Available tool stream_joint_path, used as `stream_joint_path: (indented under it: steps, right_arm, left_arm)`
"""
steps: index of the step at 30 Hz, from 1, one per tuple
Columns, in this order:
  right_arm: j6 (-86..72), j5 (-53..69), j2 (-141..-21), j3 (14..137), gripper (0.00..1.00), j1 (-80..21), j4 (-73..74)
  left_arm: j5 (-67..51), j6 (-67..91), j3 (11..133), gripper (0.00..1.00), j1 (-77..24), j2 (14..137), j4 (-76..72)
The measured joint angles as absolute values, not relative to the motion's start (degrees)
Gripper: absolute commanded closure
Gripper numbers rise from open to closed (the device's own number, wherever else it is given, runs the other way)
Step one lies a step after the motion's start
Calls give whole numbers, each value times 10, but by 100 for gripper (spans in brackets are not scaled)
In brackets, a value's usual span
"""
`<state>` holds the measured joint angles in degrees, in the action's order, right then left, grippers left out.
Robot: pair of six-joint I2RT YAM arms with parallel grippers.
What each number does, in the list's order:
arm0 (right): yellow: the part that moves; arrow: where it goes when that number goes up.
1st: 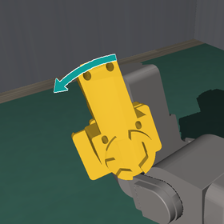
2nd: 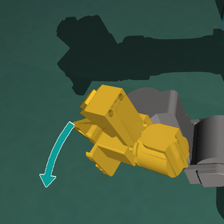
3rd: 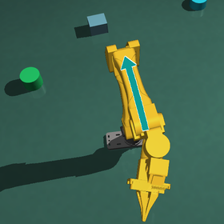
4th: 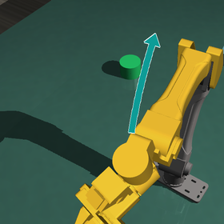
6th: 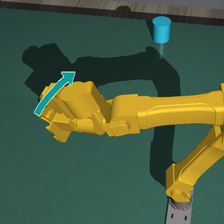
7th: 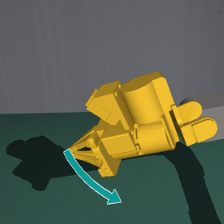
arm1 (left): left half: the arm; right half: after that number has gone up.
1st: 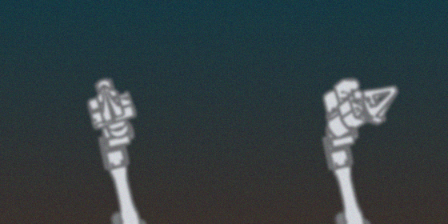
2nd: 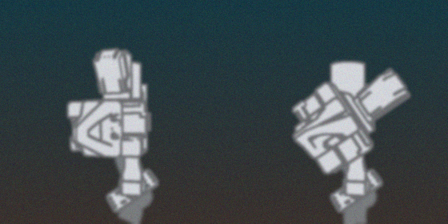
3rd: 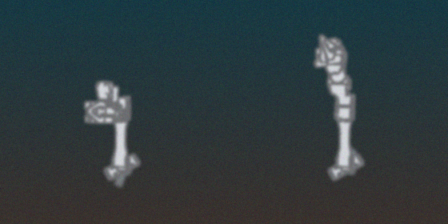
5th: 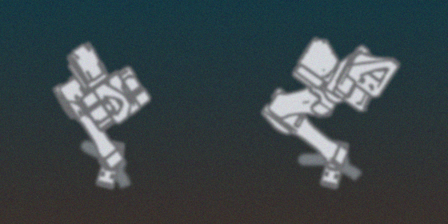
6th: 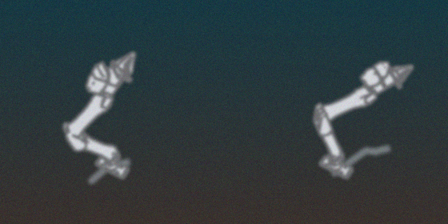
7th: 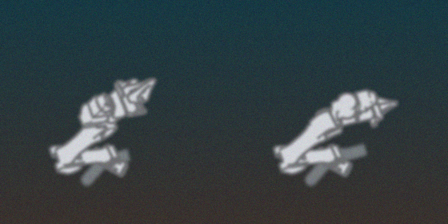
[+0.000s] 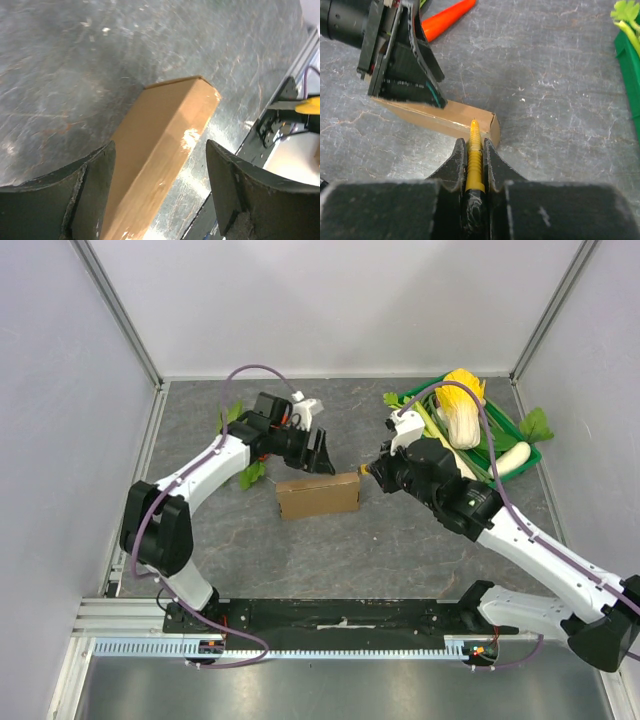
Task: Unpack the express box
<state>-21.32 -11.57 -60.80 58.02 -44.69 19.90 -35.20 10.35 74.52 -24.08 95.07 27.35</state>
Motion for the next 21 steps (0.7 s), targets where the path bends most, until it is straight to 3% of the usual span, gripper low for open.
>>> stream_joint_path:
  steps: [13, 21]
  right_arm:
    - [-261, -75, -612, 580, 100, -397, 221]
    - [-296, -69, -629, 580, 100, -380, 225]
  left_arm:
    - [-362, 5, 744, 23, -298, 969, 267]
    - [-305, -51, 722, 25, -338, 968, 260]
